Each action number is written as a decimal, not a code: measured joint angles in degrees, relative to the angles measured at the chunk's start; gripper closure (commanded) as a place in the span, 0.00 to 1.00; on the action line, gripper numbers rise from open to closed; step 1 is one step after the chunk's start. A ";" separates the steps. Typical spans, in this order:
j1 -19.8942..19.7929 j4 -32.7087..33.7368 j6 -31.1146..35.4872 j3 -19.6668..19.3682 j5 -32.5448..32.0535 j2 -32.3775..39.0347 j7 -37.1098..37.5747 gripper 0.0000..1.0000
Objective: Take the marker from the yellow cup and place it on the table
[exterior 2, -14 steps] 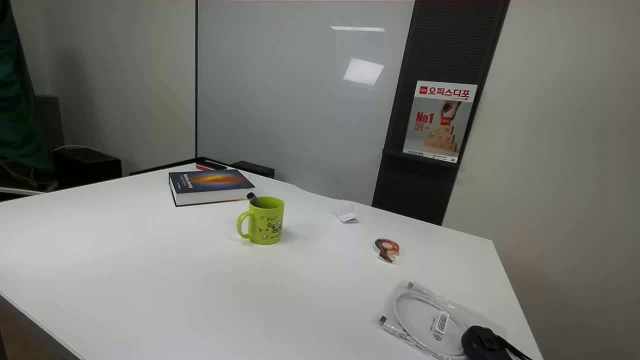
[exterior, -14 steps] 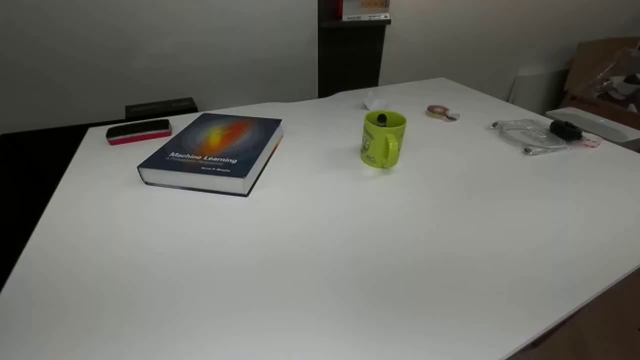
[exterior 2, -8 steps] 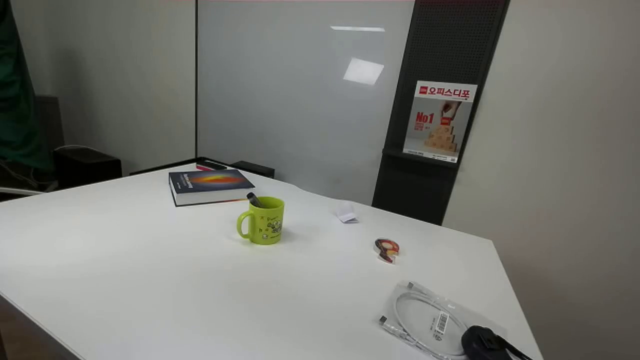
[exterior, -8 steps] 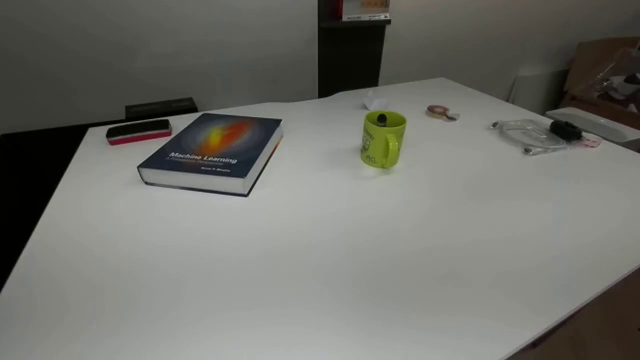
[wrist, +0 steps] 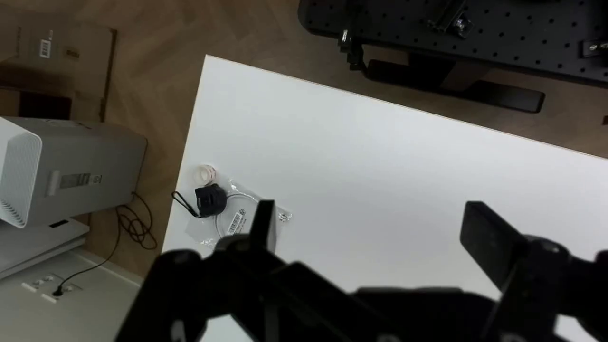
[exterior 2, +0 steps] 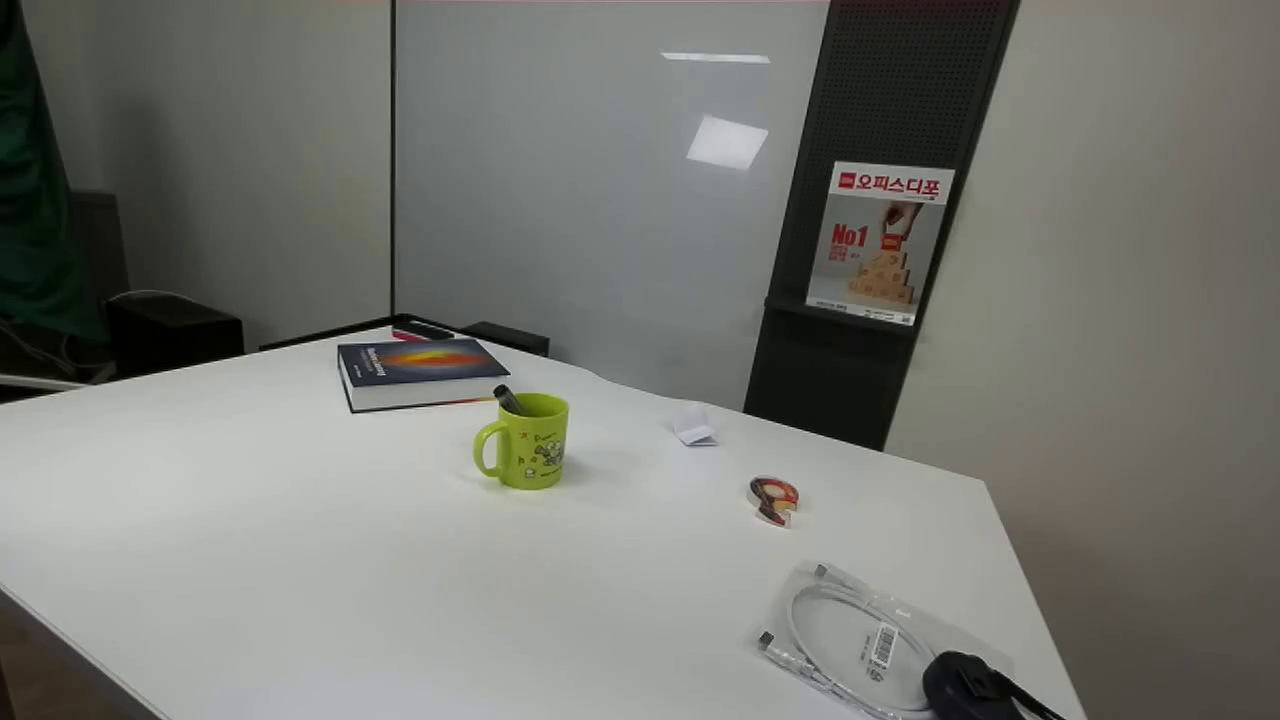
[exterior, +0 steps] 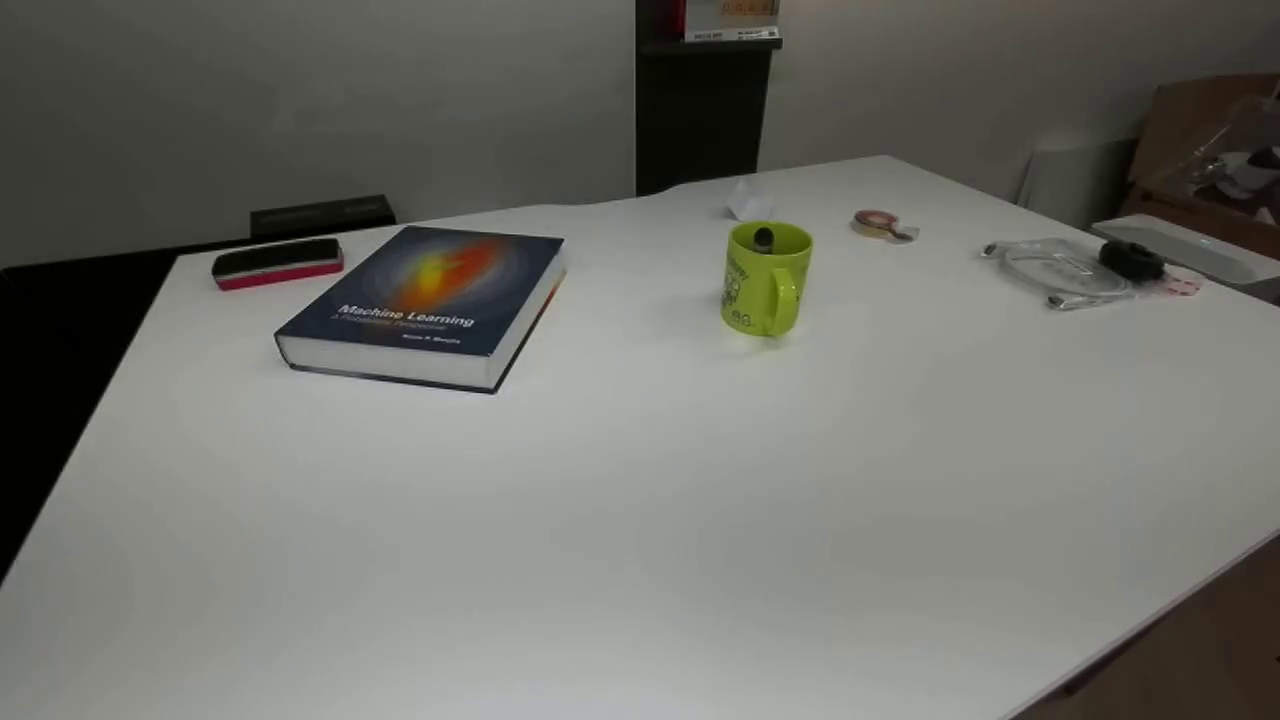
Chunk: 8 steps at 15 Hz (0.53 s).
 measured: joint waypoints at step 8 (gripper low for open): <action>2.23 0.63 28.55 1.42 3.31 15.47 16.36 0.00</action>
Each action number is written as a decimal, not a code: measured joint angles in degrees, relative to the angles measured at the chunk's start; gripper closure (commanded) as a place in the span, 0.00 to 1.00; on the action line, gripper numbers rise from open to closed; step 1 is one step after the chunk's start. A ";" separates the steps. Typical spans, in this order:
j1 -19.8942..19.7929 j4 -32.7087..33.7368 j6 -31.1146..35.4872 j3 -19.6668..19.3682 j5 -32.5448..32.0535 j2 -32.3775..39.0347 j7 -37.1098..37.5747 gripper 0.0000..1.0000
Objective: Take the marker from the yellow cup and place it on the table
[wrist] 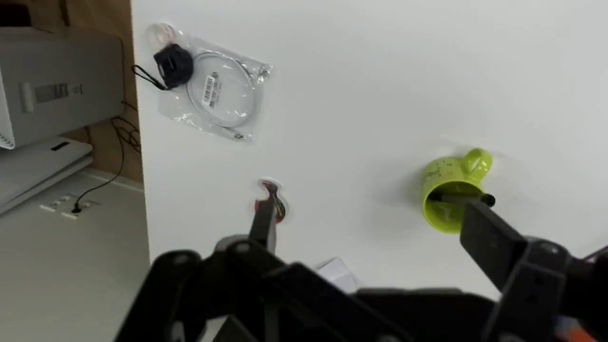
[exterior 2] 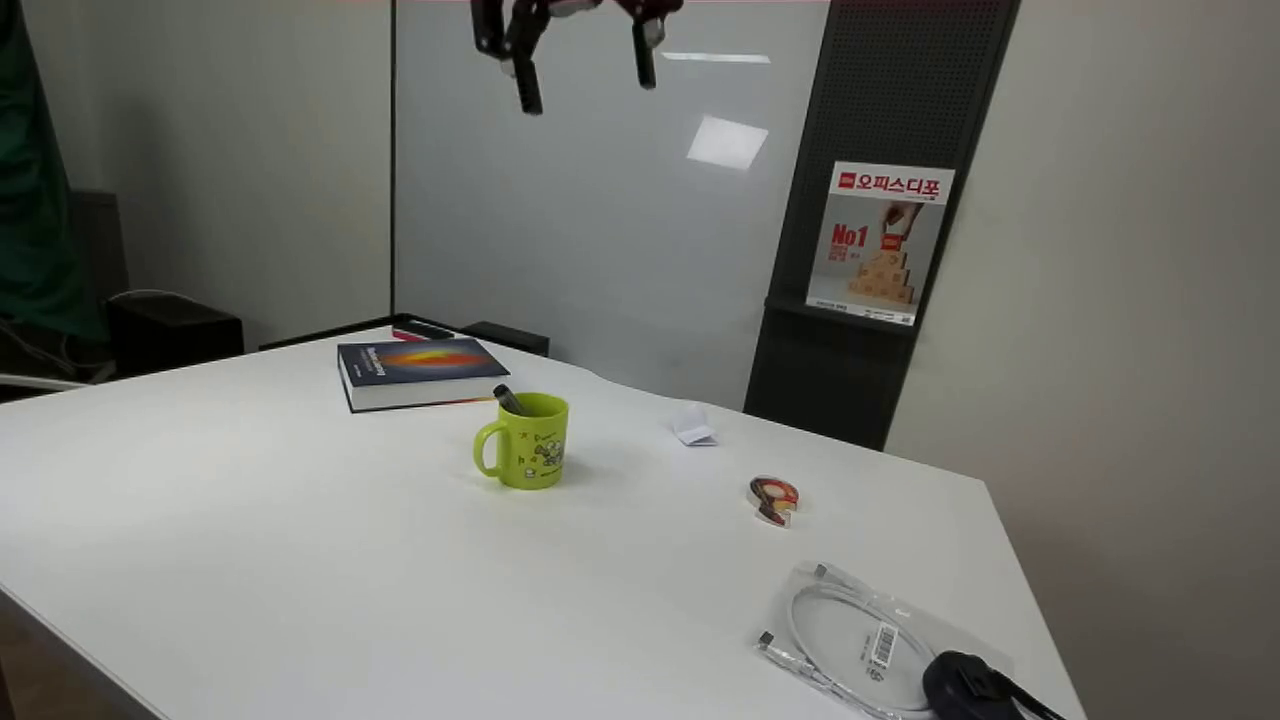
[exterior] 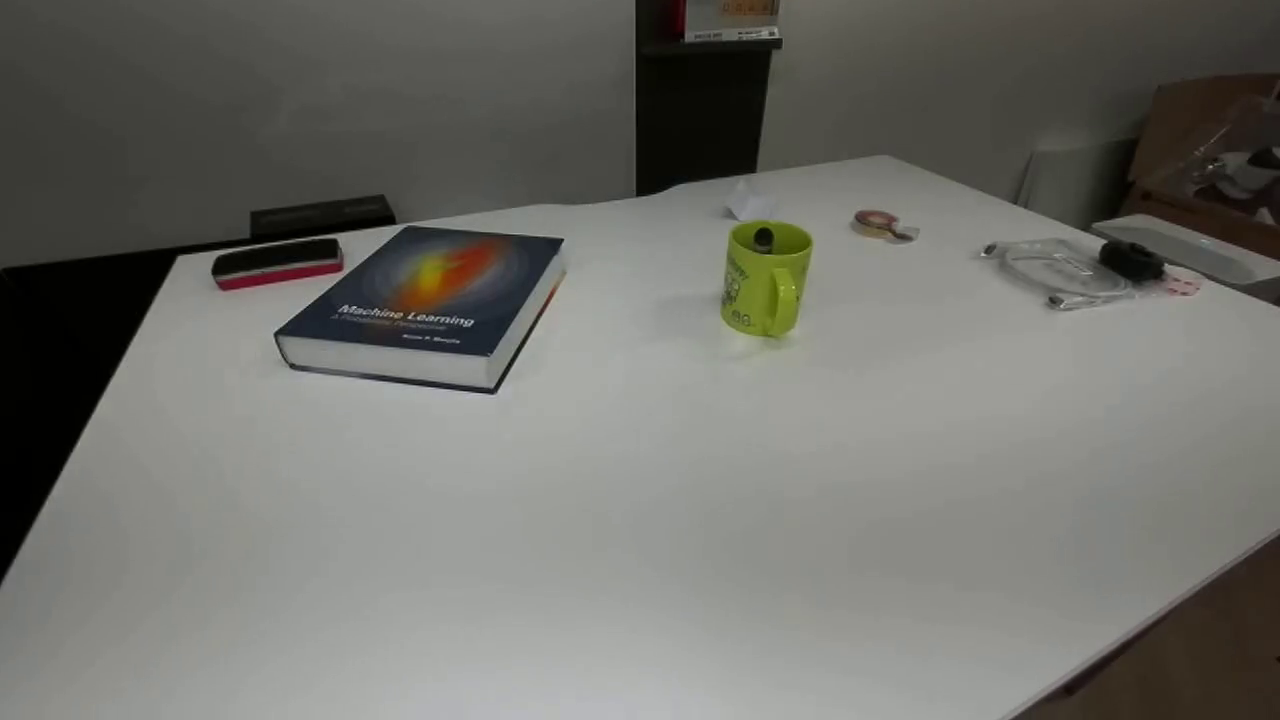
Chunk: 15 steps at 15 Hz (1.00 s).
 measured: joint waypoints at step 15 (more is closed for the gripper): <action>4.26 1.39 12.68 4.12 3.10 12.91 10.11 0.00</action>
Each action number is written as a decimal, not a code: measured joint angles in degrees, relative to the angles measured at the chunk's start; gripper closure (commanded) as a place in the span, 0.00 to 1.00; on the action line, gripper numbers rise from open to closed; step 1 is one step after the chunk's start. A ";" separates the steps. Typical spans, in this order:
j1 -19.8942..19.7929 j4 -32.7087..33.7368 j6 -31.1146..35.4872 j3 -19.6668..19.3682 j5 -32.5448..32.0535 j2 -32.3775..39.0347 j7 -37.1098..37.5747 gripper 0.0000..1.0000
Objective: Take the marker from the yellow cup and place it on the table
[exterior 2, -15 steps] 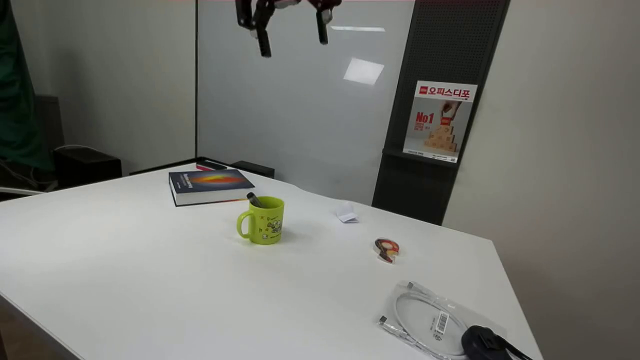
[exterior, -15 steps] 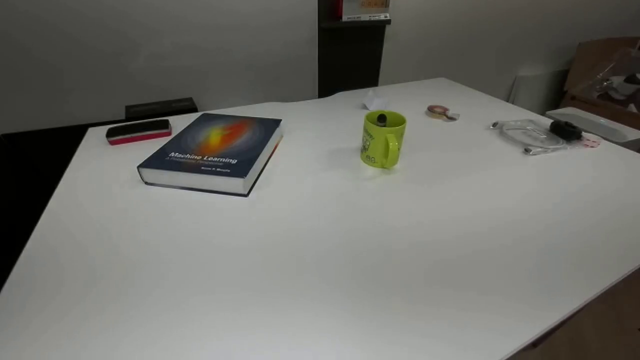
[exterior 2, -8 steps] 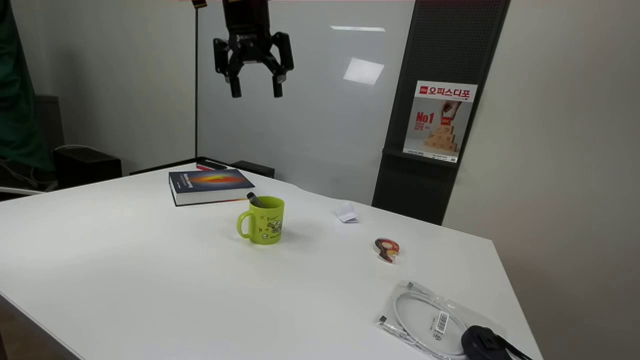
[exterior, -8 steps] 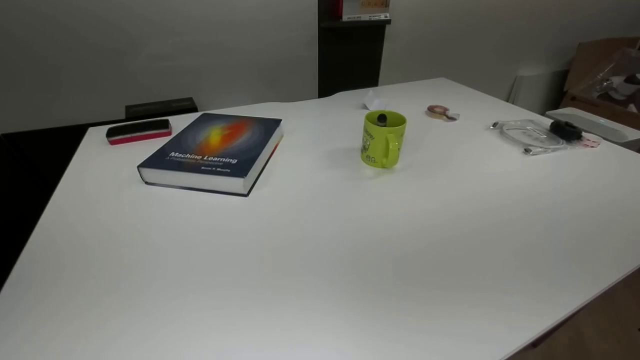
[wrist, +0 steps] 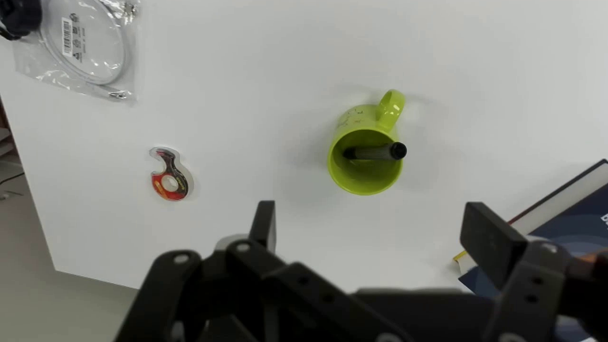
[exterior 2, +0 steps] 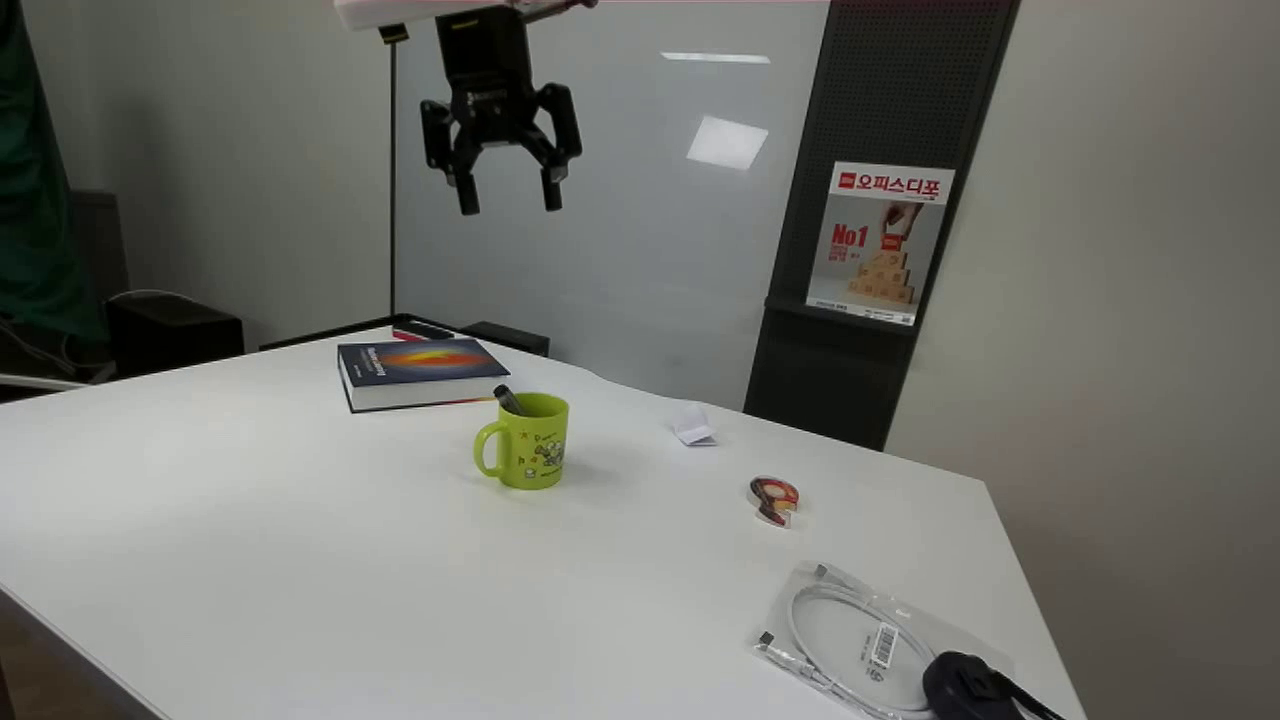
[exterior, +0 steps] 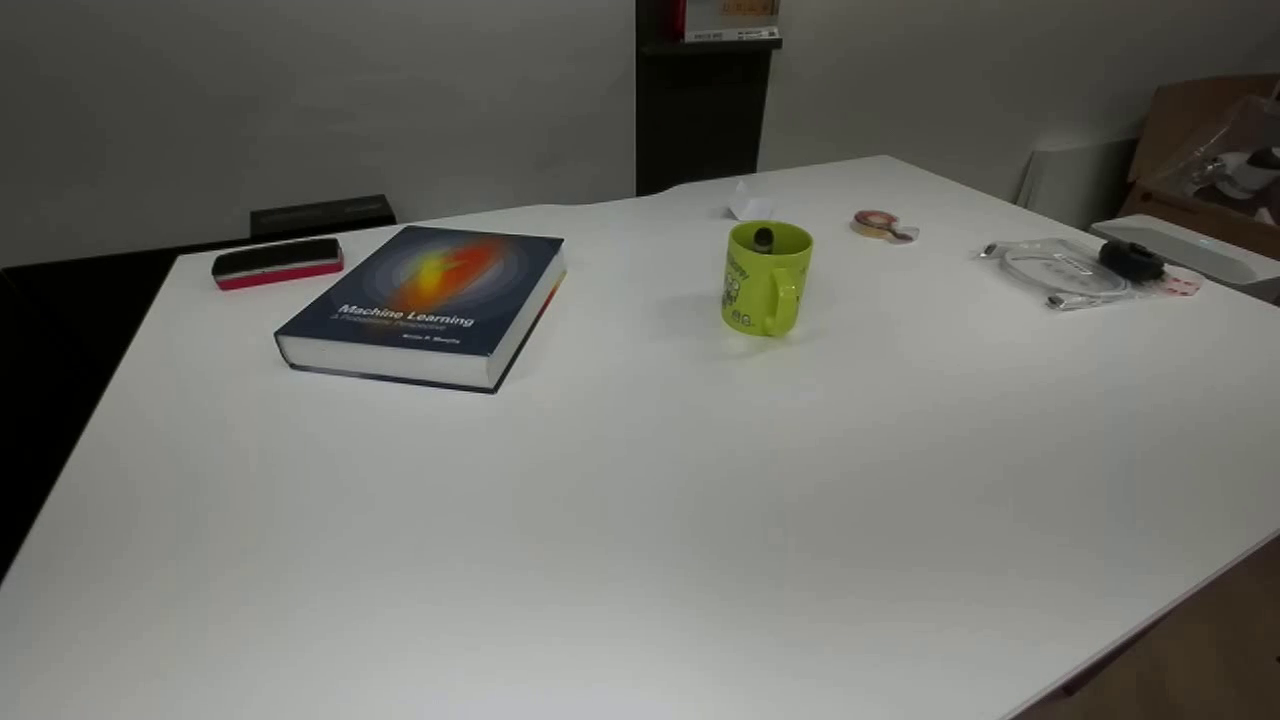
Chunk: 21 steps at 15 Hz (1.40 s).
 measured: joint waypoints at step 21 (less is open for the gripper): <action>4.99 7.22 11.06 -2.17 -5.78 23.59 2.77 0.00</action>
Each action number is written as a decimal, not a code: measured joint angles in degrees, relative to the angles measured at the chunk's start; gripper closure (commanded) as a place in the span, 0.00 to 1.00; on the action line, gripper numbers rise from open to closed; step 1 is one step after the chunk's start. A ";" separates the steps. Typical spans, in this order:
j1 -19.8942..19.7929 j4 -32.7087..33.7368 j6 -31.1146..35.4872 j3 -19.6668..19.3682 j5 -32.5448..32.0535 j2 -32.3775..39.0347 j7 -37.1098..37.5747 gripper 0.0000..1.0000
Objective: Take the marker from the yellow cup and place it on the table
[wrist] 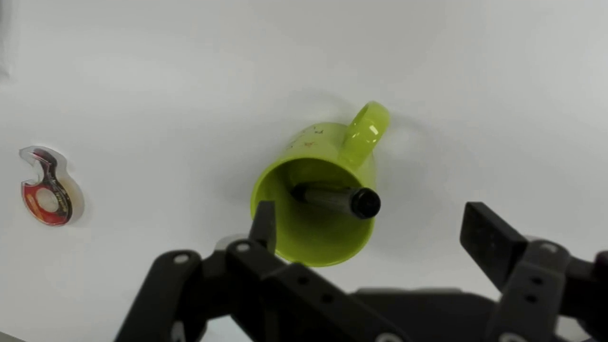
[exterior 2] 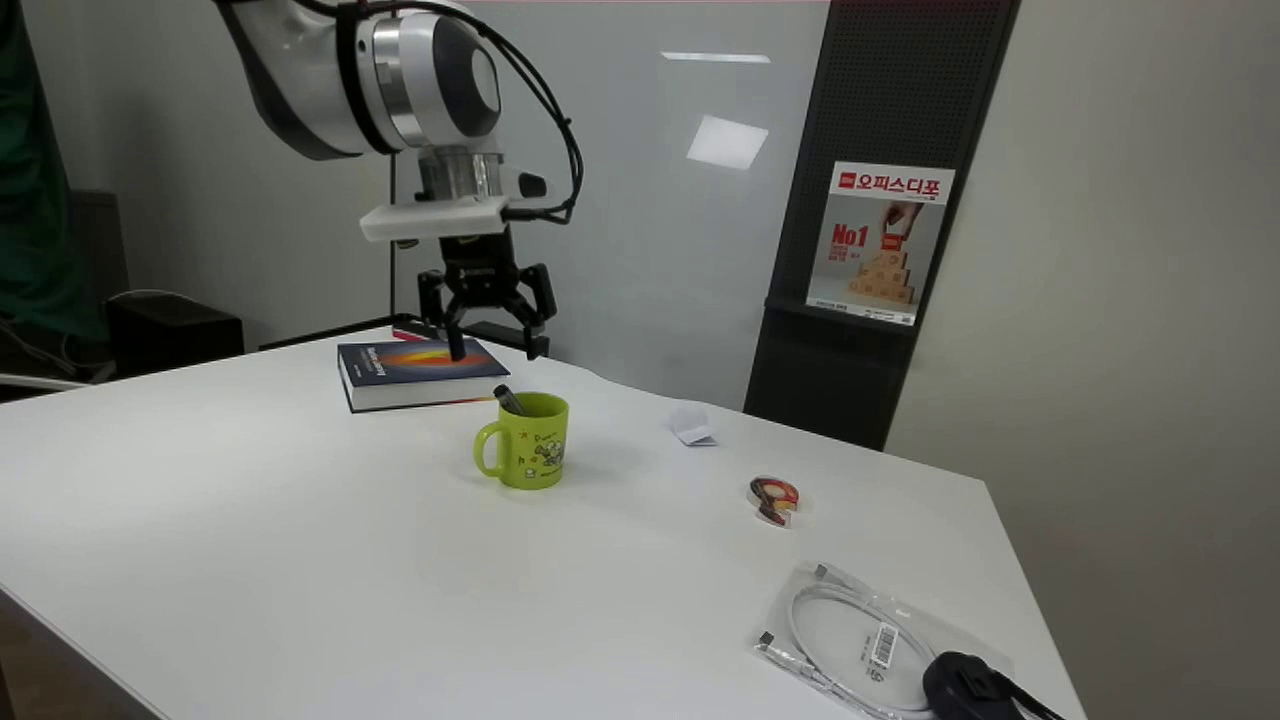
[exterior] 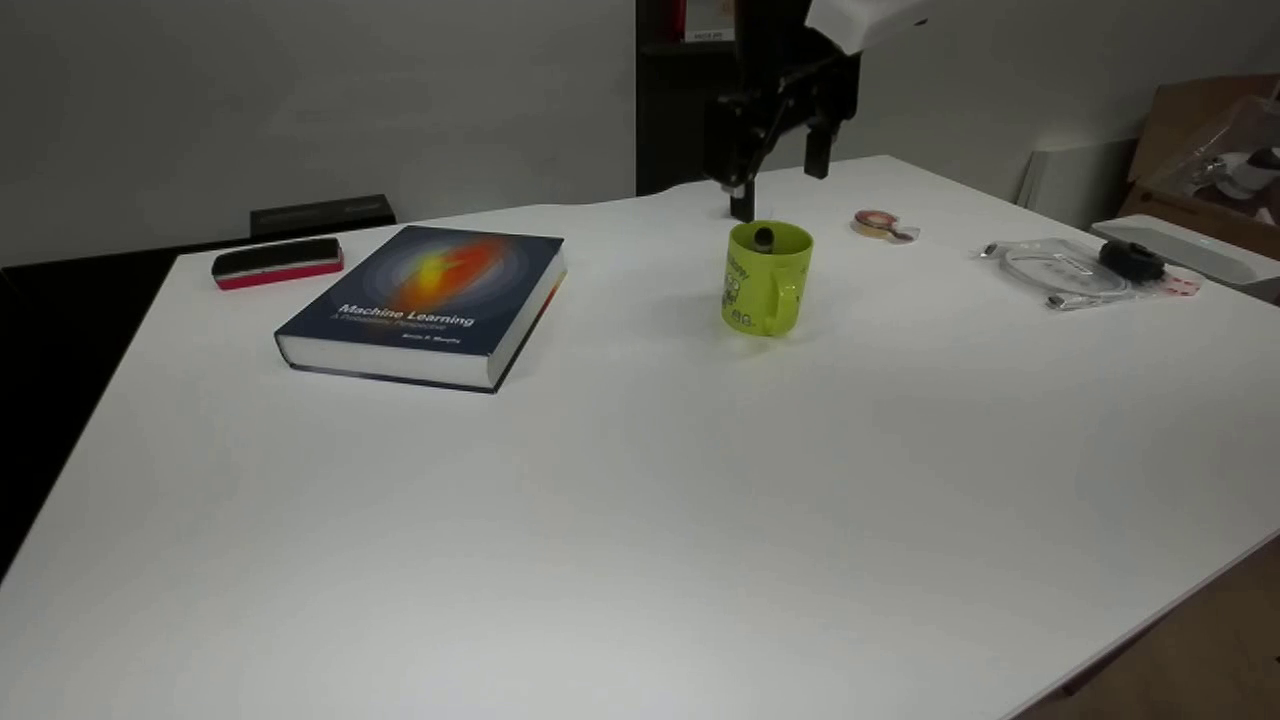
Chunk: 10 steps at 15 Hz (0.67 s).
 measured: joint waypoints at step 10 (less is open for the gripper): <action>0.13 1.99 -0.01 -1.72 1.90 3.77 -0.27 0.00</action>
